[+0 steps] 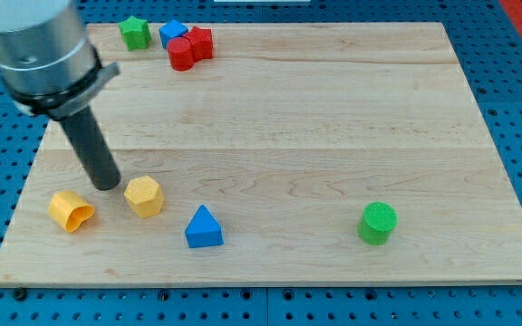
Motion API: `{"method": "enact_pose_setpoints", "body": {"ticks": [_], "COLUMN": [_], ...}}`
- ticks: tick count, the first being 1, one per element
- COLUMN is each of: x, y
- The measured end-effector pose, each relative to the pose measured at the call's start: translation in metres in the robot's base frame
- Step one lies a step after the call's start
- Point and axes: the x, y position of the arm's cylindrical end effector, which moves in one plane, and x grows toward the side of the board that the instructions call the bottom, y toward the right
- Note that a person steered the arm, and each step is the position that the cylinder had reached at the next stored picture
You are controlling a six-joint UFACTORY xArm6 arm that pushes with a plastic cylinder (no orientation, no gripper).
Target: Push the blue triangle closer to the yellow hexagon
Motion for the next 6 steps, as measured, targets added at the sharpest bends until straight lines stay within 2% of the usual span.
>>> {"method": "enact_pose_setpoints", "body": {"ticks": [1, 2, 3, 4, 5, 6], "x": [-0.029, -0.01, 0.046, 0.055, 0.062, 0.049], "y": [0.081, 0.151, 0.163, 0.185, 0.099, 0.066]}}
